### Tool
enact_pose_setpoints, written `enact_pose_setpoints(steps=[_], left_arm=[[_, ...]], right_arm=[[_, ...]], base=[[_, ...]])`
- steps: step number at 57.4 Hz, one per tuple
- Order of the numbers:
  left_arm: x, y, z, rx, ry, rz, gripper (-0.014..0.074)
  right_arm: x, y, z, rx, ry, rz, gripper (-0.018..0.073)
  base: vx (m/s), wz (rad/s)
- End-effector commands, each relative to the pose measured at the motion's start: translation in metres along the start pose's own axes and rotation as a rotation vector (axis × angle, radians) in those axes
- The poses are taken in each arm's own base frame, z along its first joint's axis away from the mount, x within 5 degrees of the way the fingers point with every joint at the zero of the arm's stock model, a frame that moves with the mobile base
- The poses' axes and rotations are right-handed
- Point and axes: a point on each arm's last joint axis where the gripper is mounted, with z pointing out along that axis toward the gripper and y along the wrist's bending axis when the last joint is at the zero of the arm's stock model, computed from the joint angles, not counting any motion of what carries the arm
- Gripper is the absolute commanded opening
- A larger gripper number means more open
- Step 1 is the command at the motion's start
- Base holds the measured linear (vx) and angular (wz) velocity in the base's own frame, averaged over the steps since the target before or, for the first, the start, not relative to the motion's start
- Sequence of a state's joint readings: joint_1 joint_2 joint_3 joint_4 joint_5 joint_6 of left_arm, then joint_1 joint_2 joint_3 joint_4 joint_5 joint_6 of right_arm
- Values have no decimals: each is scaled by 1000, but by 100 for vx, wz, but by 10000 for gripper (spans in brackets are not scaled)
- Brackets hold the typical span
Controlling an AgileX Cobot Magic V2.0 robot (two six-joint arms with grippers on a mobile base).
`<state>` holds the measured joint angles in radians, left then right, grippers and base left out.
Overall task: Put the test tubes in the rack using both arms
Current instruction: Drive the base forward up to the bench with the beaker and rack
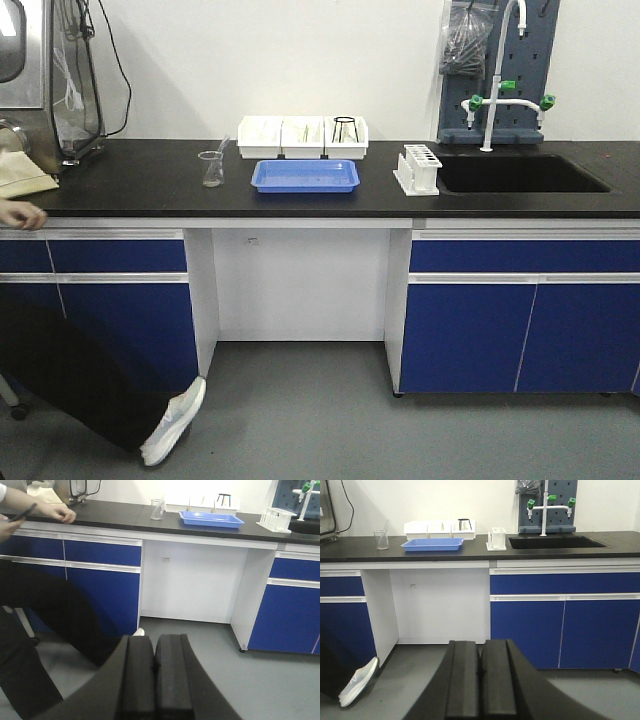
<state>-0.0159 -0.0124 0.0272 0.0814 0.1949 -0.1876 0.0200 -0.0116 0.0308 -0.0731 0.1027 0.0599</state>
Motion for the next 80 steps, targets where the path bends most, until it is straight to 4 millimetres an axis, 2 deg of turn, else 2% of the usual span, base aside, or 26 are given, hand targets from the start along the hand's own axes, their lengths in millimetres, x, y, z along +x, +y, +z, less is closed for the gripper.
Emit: enact_pose_setpoints(steps=[1,80], left_arm=[[-17,-3,-4,22,-116,-9,-4],[-17,-3,-4,22,-116,-9,-4]], right_arm=[[-3,1,0,-6,-74,-11,-8],[-3,1,0,-6,-74,-11,-8]], base=[[0,0],[2,0]])
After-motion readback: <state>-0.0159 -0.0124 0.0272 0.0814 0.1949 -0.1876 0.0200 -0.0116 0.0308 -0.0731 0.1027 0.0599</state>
